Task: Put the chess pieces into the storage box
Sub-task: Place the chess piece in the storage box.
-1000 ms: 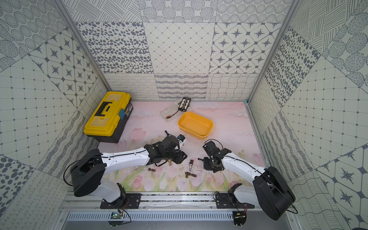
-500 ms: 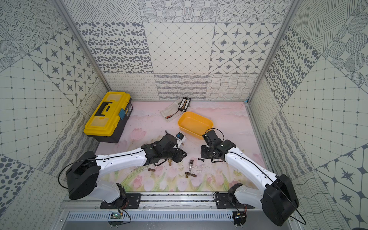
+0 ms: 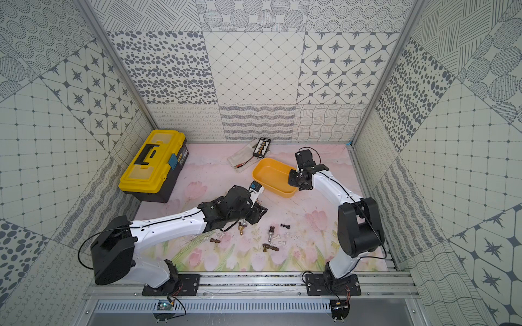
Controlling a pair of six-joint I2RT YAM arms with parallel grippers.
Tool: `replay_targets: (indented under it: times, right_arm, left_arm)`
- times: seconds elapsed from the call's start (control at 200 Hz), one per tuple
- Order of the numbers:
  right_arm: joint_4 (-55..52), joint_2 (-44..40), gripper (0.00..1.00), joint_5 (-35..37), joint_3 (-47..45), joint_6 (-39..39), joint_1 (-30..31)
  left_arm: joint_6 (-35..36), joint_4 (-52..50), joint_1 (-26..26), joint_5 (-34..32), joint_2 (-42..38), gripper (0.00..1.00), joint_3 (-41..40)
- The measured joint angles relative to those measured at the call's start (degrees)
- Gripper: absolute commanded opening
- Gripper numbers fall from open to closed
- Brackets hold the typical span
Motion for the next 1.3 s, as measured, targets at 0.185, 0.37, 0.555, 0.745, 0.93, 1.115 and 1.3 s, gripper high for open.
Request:
replay_targets:
  times: [0.185,0.37,0.555,0.745,0.93,1.115,1.3]
  right_arm:
    - [-0.02,11.15,0.2,1.55,9.79,-4.0,-0.61]
    - [-0.79,16.13,0.22,2.43,13.4,-6.51,-0.46]
    - [-2.34,16.26,0.25,3.76,14.43,-8.22,-0.11]
    - [-2.6,16.26,0.3,4.7,14.58,-9.29,0.63]
    - [-2.64,16.22,0.34,4.87,14.58,-9.51,1.2]
    - [-3.39,13.88,0.34,4.52,13.84,-9.29,1.62]
    - [-1.62,-0.48,0.35,2.67,5.44,-7.23,1.95]
  left_arm:
    - [0.59,-0.02,0.0,-0.48,0.9,0.52,0.59]
    - [0.94,-0.04,0.0,-0.72,2.43,0.52,1.57]
    - [1.53,-0.07,0.0,-1.09,4.24,0.52,2.8]
    - [2.23,-0.07,0.0,-1.11,5.57,0.52,4.37]
    - [2.38,-0.07,0.0,-1.09,6.14,0.53,4.59]
    - [2.36,-0.35,0.0,-0.87,6.54,0.53,5.73]
    - [2.71,-1.55,-0.02,1.49,8.55,0.52,8.26]
